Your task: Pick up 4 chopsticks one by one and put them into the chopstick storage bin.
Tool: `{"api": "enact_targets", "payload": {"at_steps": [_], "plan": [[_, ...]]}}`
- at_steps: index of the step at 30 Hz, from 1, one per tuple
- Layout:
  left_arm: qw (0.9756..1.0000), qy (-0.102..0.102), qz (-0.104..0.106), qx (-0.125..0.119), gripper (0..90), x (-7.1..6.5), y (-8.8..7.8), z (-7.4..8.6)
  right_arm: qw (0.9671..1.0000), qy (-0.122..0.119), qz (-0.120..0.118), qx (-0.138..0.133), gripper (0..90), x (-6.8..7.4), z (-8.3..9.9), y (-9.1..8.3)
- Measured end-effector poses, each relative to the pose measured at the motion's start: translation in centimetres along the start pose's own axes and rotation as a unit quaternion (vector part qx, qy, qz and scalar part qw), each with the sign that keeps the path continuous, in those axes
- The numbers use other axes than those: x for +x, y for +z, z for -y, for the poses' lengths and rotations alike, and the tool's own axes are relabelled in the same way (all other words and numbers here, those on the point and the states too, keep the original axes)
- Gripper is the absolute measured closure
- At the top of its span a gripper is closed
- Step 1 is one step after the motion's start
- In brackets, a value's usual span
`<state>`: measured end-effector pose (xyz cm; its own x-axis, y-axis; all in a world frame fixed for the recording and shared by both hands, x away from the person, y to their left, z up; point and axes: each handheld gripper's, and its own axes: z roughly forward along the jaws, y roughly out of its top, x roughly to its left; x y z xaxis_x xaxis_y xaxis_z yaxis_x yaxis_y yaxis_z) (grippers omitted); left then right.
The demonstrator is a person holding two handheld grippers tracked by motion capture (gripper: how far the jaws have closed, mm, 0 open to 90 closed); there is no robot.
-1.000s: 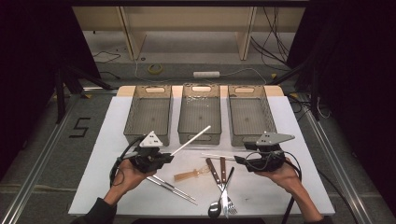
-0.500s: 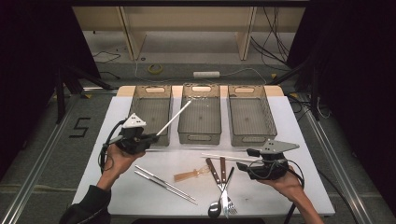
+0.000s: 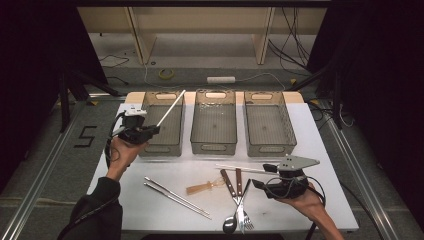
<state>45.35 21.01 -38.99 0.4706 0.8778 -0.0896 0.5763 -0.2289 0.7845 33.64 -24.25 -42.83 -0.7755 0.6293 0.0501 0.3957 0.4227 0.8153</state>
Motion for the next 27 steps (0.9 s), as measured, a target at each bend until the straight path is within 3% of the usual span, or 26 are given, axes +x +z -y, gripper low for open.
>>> {"api": "enact_targets", "payload": {"at_steps": [17, 27], "plan": [[0.9981, -0.043, -0.041, 0.017, 85.0, 4.0, 3.4, -0.2, 0.9999, -0.006, -0.008, -0.002, 32.6, 0.2, -0.1, 0.0], [0.9962, -0.052, -0.061, 0.036, 84.7, 4.8, 4.2, 0.1, 0.9999, -0.009, -0.012, 0.000, 32.6, 0.3, -0.2, 0.2]]}}
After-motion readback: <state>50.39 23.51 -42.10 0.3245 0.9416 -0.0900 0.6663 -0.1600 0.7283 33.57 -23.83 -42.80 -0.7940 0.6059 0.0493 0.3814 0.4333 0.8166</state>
